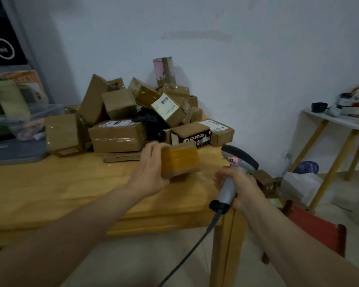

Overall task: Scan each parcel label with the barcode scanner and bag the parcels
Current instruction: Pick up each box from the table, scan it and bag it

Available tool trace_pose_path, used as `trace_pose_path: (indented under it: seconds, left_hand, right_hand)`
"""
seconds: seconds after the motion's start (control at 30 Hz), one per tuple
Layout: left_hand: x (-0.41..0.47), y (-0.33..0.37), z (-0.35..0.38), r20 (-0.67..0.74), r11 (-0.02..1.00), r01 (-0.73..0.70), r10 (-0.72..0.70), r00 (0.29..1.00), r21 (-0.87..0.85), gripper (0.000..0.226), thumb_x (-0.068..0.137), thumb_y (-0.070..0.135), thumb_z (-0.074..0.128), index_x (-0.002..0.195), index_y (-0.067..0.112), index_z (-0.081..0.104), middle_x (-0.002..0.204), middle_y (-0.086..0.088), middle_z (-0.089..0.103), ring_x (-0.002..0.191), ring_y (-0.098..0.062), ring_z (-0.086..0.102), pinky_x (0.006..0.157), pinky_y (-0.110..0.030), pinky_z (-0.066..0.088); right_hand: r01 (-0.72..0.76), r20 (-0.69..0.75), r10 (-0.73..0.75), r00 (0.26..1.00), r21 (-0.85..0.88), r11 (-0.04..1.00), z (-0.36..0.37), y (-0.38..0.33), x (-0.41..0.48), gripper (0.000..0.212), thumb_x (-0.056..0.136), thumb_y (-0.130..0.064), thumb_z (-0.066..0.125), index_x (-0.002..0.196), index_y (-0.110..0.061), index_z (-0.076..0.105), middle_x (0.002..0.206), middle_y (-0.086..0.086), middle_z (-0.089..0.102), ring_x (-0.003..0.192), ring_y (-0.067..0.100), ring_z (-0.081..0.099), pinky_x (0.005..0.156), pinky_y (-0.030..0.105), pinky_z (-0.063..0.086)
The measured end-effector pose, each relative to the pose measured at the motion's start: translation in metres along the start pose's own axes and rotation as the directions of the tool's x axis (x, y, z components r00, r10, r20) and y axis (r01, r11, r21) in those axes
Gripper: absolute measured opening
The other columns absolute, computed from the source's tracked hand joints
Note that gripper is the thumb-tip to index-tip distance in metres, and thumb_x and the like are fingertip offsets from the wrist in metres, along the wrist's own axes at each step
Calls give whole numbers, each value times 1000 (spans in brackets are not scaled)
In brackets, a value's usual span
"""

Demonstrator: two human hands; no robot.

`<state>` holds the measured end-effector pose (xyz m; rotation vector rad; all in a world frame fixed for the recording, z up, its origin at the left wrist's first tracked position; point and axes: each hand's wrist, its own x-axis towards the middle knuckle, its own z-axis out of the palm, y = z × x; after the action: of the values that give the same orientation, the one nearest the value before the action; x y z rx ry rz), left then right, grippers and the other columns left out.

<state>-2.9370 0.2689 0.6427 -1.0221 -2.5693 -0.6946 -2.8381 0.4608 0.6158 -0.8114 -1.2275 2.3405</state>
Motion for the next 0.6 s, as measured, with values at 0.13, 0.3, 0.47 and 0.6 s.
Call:
trace_pose_path:
  seconds: [0.13, 0.3, 0.47, 0.6]
  left_hand:
    - [-58, -14, -8, 147, 993, 2, 16, 989, -117, 82, 72, 29, 77, 138, 23, 28, 141, 5, 17, 133, -12, 22, 105, -25, 35]
    - [-68, -5, -11, 204, 491, 523, -563, 801, -697, 62, 94, 34, 59, 146, 21, 29, 137, -4, 49, 122, -23, 50, 101, -38, 44]
    - [-77, -22, -31, 414, 190, 607, -576, 705, -771, 32, 88, 11, 65, 119, 11, 59, 107, -11, 70, 100, -24, 65, 89, -40, 54]
    - [-91, -32, -58, 462, 142, 617, -538, 705, -774, 35, 85, 10, 67, 115, 24, 55, 102, -11, 71, 102, -27, 65, 92, -48, 53]
  right_hand:
    - [-15, 36, 18, 999, -68, 998, 18, 25, -26, 16, 79, -7, 73, 93, -8, 65, 95, 13, 70, 86, 28, 67, 70, 38, 55]
    - [-19, 75, 28, 997, -121, 992, 40, 48, -53, 21, 80, -12, 74, 93, -12, 58, 88, 11, 65, 77, 25, 61, 61, 35, 49]
    - [-17, 96, 28, 995, -110, 994, 54, 56, -64, 18, 78, -4, 72, 90, -12, 60, 91, 14, 67, 81, 28, 63, 77, 43, 53]
    - [-7, 151, 29, 988, -144, 990, 73, 69, -77, 20, 77, 0, 70, 89, -10, 58, 91, 15, 69, 85, 30, 64, 87, 48, 51]
